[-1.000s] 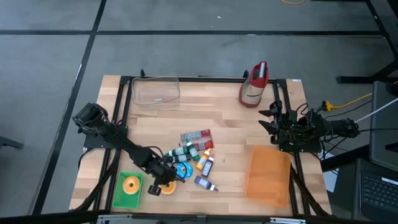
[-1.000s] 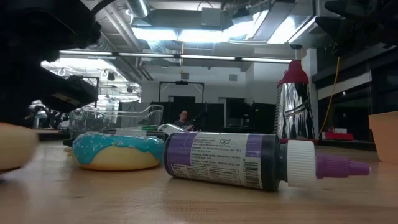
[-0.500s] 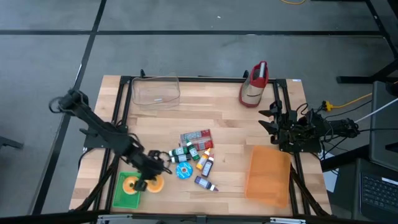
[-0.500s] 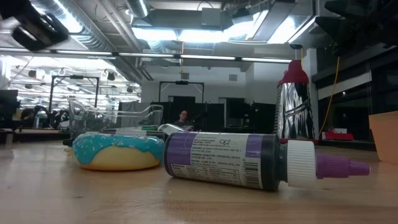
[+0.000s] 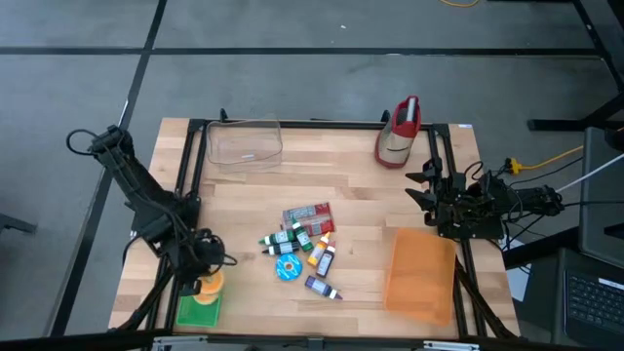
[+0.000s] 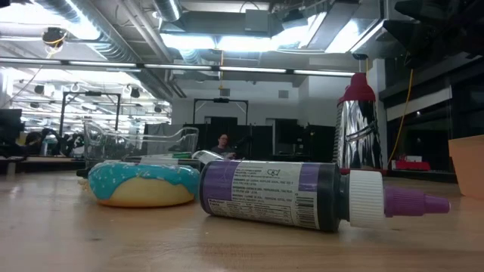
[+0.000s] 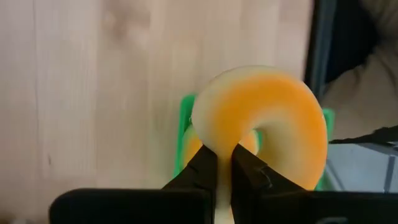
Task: Pick & Place Food Item
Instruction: Put the yellow donut into the green bin
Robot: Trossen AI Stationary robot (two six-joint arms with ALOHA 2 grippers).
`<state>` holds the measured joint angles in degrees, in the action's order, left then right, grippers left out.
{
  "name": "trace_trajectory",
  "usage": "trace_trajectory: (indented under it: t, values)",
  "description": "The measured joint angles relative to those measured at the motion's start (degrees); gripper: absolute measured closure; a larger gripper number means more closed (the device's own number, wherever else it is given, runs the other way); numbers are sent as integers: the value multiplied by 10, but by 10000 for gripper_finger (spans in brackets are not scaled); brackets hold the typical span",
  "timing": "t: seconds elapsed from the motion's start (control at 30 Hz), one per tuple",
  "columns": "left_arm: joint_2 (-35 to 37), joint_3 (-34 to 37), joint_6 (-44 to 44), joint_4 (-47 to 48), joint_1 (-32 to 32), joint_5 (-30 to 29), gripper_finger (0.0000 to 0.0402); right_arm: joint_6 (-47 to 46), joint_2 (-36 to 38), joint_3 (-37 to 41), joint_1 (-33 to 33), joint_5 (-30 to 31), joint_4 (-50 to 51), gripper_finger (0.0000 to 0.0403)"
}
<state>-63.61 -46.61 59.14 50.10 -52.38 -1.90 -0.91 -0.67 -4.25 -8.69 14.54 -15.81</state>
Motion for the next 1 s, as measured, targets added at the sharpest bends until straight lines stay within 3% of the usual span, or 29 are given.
trace_trajectory:
  t: [0.37,0.83,1.0]
  values:
    - [-5,73,114,-107,-85,-48,386,-1,0,0,0,0,0,192]
    - [-47,126,163,-200,-115,-40,386,-2,0,0,0,0,0,192]
    - [-58,126,168,-201,-117,-40,368,-2,0,0,0,0,0,192]
